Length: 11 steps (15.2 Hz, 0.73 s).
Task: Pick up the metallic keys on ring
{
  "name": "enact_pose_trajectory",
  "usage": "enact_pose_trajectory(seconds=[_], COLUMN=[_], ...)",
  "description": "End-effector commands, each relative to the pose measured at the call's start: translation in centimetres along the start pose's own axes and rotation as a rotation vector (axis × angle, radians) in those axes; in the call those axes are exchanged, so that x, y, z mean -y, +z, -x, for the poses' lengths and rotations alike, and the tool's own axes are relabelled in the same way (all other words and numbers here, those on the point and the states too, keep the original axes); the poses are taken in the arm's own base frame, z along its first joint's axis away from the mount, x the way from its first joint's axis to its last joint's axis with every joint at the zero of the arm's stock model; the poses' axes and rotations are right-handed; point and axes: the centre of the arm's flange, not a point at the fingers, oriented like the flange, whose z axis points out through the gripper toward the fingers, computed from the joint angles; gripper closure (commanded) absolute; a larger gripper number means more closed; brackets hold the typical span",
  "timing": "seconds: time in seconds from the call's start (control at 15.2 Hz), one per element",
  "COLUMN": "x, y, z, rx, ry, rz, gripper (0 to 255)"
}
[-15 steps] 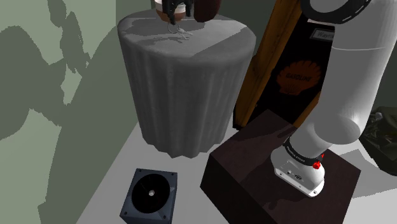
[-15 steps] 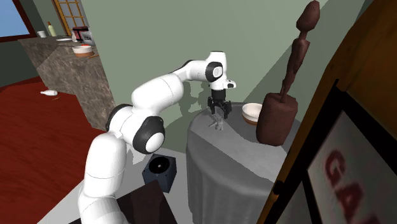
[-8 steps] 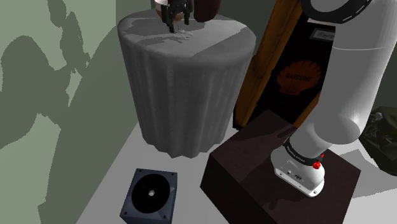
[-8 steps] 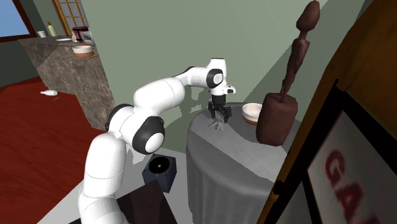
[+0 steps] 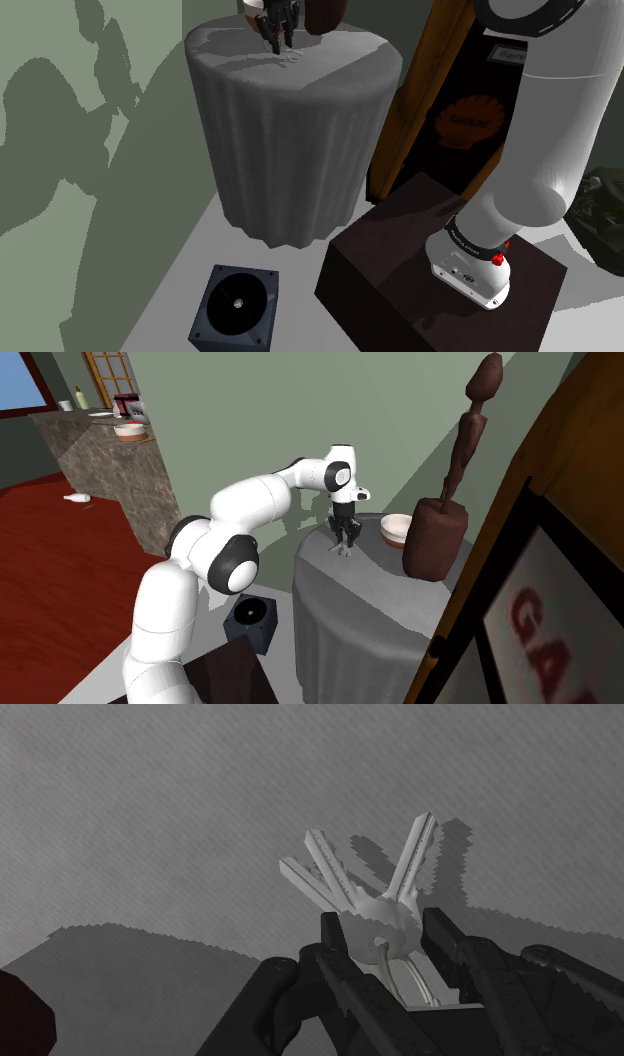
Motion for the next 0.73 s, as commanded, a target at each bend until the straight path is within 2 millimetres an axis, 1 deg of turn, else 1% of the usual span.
enact_pose_trajectory(seconds=[0.0, 0.13, 0.66], x=[0.0, 0.0, -0.7], y=[0.1, 0.0, -4.1], z=[0.0, 0.1, 0.2], rx=[0.002, 0.002, 0.002], ry=[-0.001, -0.001, -0.001], rz=[0.000, 0.000, 0.000], gripper=[255, 255, 255])
